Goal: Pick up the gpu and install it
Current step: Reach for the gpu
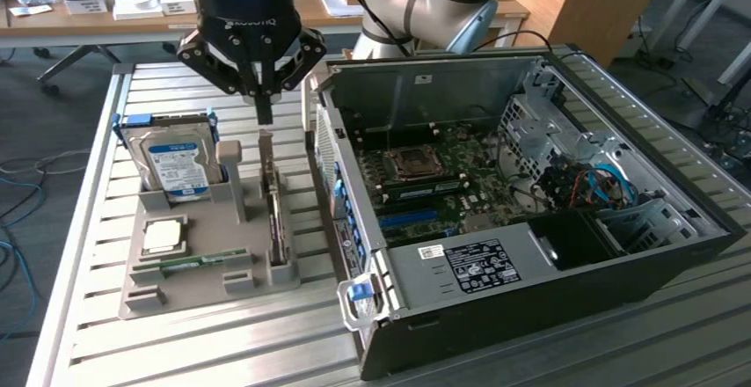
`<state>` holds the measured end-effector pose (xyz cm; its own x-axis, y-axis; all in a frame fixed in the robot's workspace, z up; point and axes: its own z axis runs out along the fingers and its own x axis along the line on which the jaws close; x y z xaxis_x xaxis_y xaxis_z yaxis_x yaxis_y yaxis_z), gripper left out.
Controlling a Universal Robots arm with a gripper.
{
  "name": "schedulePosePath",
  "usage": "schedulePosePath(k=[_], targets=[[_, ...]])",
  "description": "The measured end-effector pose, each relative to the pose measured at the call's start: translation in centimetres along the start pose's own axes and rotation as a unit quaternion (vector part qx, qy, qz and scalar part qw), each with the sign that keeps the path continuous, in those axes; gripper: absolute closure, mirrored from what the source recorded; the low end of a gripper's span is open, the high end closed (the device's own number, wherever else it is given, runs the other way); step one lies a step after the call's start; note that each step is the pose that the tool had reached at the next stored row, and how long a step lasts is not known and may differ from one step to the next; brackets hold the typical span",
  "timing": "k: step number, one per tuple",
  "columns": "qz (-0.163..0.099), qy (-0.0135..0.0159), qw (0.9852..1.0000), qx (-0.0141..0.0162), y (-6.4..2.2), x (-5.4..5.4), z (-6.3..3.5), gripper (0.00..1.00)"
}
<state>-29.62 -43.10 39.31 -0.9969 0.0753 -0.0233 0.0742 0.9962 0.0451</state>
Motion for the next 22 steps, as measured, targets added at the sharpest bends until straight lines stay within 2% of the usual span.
schedulePosePath(k=[10,22], targets=[[0.000,0.0000,1.0000,0.0000,-0.14,-0.01,-0.01,0.89],[0.000,0.0000,1.0000,0.0000,-1.01,0.17,-0.01,0.89]])
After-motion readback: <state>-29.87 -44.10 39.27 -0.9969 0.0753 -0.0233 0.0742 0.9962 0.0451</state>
